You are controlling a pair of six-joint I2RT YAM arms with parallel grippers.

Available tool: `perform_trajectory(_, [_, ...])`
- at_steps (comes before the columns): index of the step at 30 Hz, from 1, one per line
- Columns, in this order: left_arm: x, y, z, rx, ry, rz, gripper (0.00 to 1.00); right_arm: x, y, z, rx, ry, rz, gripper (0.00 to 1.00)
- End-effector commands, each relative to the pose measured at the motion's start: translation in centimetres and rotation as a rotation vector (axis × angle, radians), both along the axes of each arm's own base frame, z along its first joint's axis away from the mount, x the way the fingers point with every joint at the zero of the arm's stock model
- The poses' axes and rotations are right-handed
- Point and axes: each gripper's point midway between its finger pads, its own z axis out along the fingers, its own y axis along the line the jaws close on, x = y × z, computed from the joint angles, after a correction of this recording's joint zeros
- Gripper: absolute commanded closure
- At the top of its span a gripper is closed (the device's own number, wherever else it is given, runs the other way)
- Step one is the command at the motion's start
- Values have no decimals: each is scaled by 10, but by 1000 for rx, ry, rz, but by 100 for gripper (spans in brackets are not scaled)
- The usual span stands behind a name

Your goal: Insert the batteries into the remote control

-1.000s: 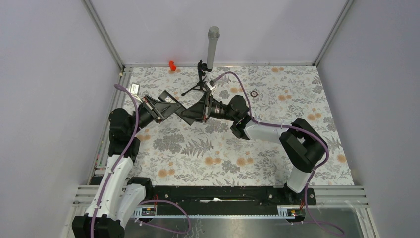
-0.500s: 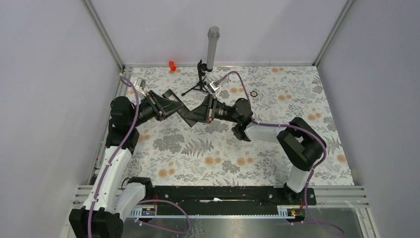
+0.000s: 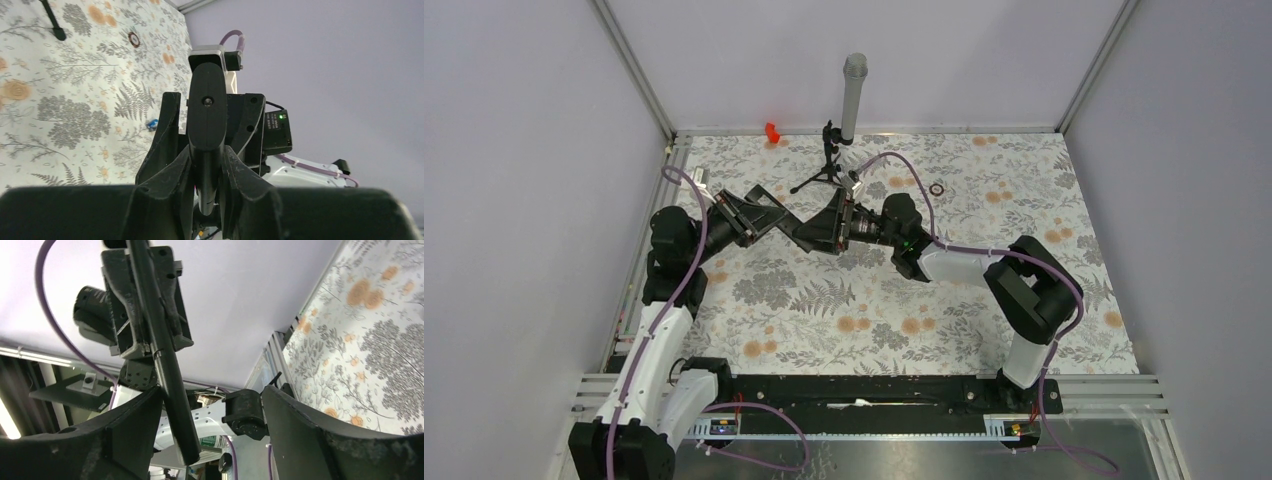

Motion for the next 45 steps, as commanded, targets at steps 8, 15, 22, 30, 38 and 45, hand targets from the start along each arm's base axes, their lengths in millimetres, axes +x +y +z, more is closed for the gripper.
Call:
perform_trajectory(8, [9,13,7,94,-186,100,100,10,-16,1,-43,111,-114,22])
perform_trajectory(15, [13,17,1,115,-178,127,100,4,-19,8,-48,146,-101,41])
perform_trajectory(22, [15,19,-3,131,-158,137,100,2,-19,9,-37,172,-89,62])
perform_trajectory(30, [21,28,-12,208,-152,190,100,-3,-21,13,-32,192,-72,64])
perform_trajectory(38, [23,33,-19,254,-148,213,100,-4,-25,21,16,179,-81,69])
perform_trajectory(45, [19,28,-20,232,-140,178,100,-1,-23,35,73,98,-86,67])
